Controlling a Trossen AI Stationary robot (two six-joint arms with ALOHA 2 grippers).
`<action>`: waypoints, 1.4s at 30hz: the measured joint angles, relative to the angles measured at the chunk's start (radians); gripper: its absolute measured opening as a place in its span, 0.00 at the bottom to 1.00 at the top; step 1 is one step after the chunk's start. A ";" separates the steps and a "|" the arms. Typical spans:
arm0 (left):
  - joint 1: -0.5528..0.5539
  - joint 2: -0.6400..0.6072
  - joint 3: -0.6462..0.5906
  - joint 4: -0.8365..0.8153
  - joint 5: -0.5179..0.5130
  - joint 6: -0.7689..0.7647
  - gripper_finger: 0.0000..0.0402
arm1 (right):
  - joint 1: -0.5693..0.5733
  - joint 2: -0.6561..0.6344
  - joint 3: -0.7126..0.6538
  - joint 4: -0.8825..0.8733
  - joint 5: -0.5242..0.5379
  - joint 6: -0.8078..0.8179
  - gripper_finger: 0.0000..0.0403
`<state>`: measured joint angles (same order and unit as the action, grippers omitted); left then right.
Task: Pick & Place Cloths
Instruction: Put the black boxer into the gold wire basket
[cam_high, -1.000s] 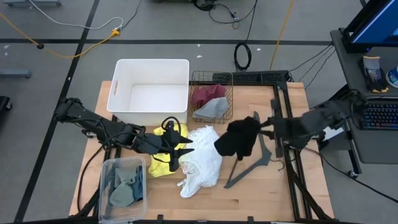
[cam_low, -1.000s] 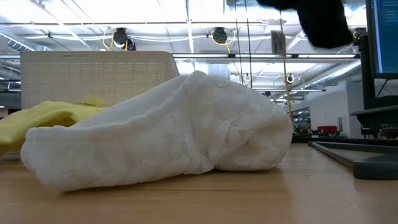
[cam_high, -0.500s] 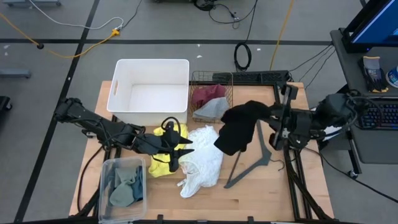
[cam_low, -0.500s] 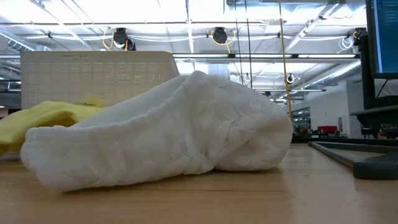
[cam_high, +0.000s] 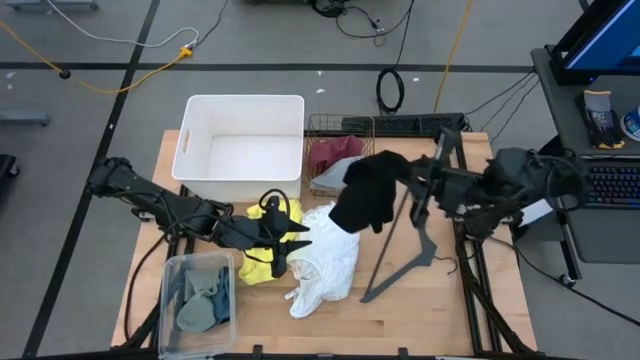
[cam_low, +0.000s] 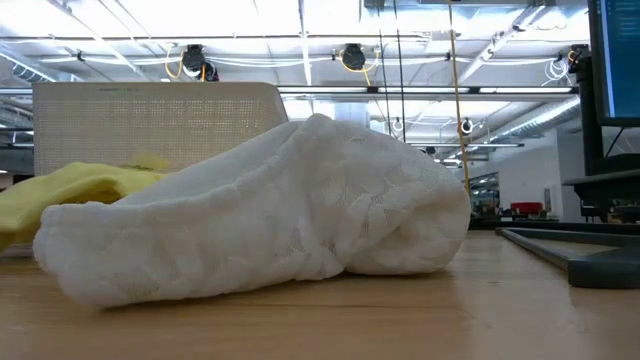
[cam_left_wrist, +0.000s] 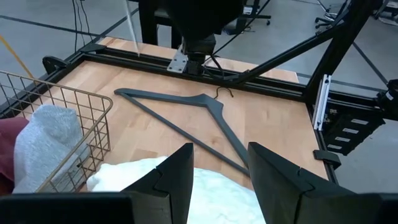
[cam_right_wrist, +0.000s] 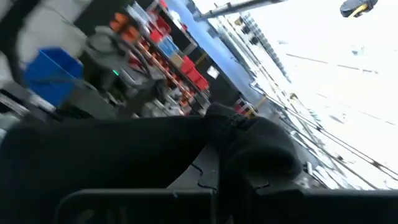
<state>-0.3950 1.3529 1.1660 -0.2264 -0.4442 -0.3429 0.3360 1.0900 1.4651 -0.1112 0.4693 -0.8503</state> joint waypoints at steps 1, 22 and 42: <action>0.000 0.000 0.000 0.000 0.000 0.006 0.38 | -0.015 0.008 0.000 0.009 0.000 -0.011 0.00; 0.000 0.000 0.000 -0.034 0.070 0.024 0.38 | -0.556 0.266 0.000 0.175 -0.240 0.024 0.01; 0.004 0.000 0.000 -0.063 0.069 0.022 0.38 | -0.722 0.432 -0.002 -0.111 -0.256 0.249 0.01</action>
<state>-0.3907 1.3533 1.1660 -0.2897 -0.3748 -0.3206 -0.3859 1.5215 1.4635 -0.2226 0.2134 -0.6011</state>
